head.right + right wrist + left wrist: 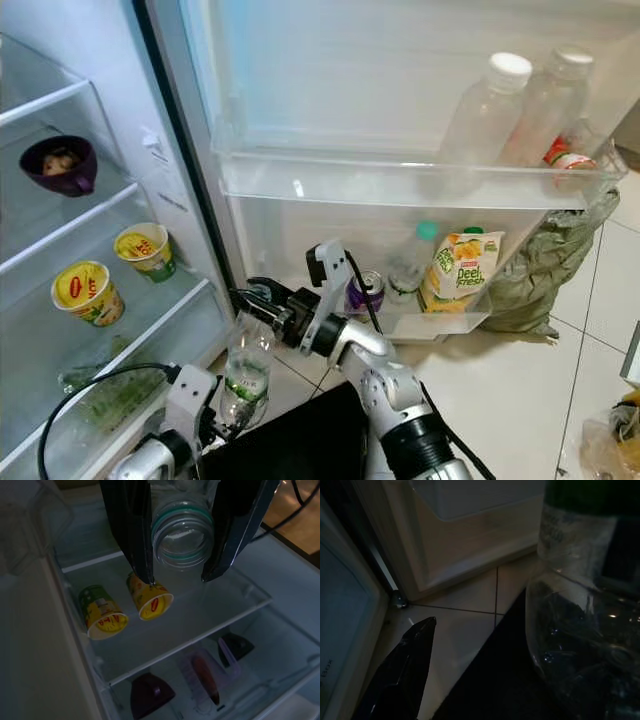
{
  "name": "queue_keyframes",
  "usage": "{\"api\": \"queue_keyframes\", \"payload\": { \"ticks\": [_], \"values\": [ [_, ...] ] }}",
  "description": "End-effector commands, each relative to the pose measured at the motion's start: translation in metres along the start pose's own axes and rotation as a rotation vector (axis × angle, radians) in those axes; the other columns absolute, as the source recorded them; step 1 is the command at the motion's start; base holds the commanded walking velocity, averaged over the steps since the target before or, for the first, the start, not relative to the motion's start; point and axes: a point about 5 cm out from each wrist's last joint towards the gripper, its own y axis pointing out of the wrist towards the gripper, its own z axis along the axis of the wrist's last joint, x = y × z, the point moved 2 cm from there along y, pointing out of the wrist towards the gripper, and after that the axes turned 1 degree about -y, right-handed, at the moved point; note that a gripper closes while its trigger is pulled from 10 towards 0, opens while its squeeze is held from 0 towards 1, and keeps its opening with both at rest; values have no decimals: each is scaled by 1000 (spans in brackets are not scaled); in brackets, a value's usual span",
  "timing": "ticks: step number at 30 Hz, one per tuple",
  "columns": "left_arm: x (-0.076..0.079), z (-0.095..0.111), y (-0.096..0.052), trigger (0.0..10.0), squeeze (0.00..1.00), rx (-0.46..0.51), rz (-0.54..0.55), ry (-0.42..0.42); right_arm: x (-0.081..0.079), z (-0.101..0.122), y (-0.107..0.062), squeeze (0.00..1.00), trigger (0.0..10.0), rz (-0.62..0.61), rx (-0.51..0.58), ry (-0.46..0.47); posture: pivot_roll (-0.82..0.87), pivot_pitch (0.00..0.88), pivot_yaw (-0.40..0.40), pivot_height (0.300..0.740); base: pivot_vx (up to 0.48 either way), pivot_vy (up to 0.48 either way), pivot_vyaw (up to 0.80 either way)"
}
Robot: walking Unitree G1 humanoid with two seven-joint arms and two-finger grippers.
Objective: Restocking fridge
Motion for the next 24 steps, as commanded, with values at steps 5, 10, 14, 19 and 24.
{"api": "queue_keyframes", "payload": {
  "ticks": [5,10,14,19,24],
  "values": [
    [-3,8,5,10000,0,30,8,10,14,-10,-4,0,10000,-156,-24,-169,17,208,-94,460,0,0,0],
    [-4,-2,-3,10000,0,-5,22,-1,23,7,-6,0,10000,-321,152,-305,22,208,-92,460,0,0,0],
    [-4,-11,-9,10000,0,-36,27,-10,22,8,-7,0,10000,-375,225,-291,24,210,-92,460,0,0,0],
    [-3,-14,-11,10000,0,-45,27,-12,21,10,-6,0,10000,-427,269,-289,26,213,-92,460,0,0,0],
    [-2,-16,-13,10000,0,-52,25,-14,24,15,-5,0,10000,-517,344,-284,24,219,-93,460,0,0,0]
  ]
}}
